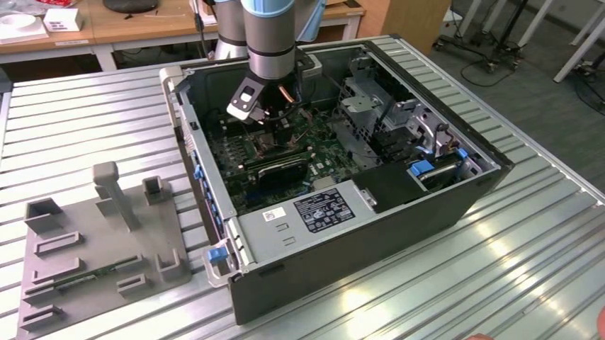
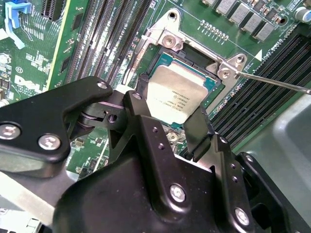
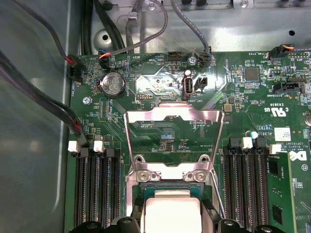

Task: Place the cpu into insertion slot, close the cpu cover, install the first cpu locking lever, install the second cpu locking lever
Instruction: 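Place the cpu into insertion slot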

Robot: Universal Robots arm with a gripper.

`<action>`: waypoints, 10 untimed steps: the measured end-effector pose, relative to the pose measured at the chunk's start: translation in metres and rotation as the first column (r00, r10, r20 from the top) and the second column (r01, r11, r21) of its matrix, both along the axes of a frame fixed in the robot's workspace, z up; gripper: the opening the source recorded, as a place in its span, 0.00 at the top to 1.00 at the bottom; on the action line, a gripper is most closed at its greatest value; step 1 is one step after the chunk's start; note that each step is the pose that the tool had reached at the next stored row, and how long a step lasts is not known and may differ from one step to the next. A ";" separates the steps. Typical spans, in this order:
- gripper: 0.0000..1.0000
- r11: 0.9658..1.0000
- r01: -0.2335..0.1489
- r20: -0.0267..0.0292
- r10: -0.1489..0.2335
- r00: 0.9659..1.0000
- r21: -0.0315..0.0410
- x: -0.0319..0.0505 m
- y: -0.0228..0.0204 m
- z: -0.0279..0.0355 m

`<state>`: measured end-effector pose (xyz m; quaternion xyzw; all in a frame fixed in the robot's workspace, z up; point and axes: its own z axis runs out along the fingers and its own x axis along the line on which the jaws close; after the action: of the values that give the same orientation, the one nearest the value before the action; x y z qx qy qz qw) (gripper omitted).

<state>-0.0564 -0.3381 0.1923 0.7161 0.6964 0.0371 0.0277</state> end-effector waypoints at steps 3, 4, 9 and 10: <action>0.46 1.000 0.000 0.000 0.000 1.000 0.000 0.0000 0.0000 0.0000; 0.46 1.000 0.000 0.000 0.000 1.000 0.000 0.0000 0.0000 0.0000; 0.46 1.000 0.000 0.000 0.000 1.000 0.000 0.0001 0.0000 -0.0001; 0.46 1.000 0.000 0.000 0.000 1.000 0.000 0.0001 0.0000 0.0000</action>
<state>-0.0563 -0.3381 0.1922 0.7161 0.6964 0.0371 0.0277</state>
